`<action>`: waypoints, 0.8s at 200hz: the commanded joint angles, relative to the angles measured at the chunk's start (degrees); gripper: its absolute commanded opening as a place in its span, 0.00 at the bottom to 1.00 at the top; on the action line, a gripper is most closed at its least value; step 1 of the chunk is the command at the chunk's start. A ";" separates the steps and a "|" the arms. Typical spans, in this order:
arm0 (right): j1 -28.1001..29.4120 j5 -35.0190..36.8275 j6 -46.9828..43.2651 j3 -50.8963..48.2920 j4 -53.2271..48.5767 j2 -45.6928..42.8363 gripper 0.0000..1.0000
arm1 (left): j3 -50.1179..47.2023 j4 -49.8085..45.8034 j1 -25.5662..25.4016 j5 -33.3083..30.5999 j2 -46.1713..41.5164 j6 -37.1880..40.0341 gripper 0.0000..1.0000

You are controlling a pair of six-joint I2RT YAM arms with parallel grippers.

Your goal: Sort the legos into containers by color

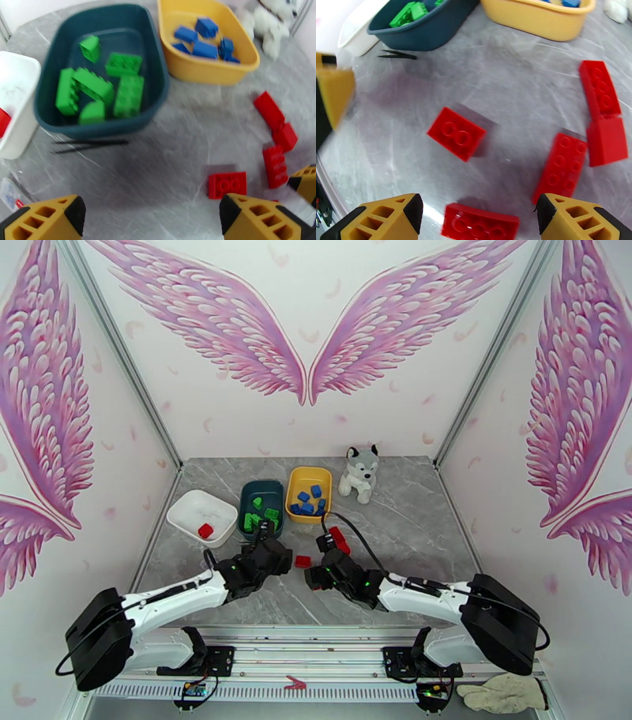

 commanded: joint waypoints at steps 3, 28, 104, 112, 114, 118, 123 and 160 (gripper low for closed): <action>-0.72 2.40 2.36 -3.35 -2.11 -5.72 0.81 | 1.50 4.33 -2.63 2.31 4.80 -2.64 0.94; -0.74 2.36 3.60 -6.76 -3.33 -12.28 0.81 | 2.73 8.41 -4.59 4.31 10.69 -3.77 0.94; -0.81 2.98 4.11 -9.58 -6.86 -21.80 0.86 | 12.14 5.82 -4.99 2.11 22.45 -2.87 0.97; -0.73 2.72 4.22 -9.79 -6.51 -21.66 0.86 | 13.09 5.58 -4.60 1.86 23.76 -2.75 0.97; -0.79 2.66 4.19 -9.82 -6.43 -21.61 0.86 | 13.36 5.58 -4.58 1.84 24.02 -2.79 0.97; -0.77 2.62 4.22 -9.86 -6.24 -21.53 0.86 | 13.73 5.46 -4.48 1.85 24.71 -2.70 0.96; -0.75 2.58 4.25 -9.96 -6.08 -21.42 0.86 | 14.21 5.40 -4.23 1.78 25.48 -2.74 0.96; -0.74 2.82 4.50 -10.67 -5.81 -21.73 0.86 | 16.93 3.86 -3.41 1.62 29.96 -3.08 0.87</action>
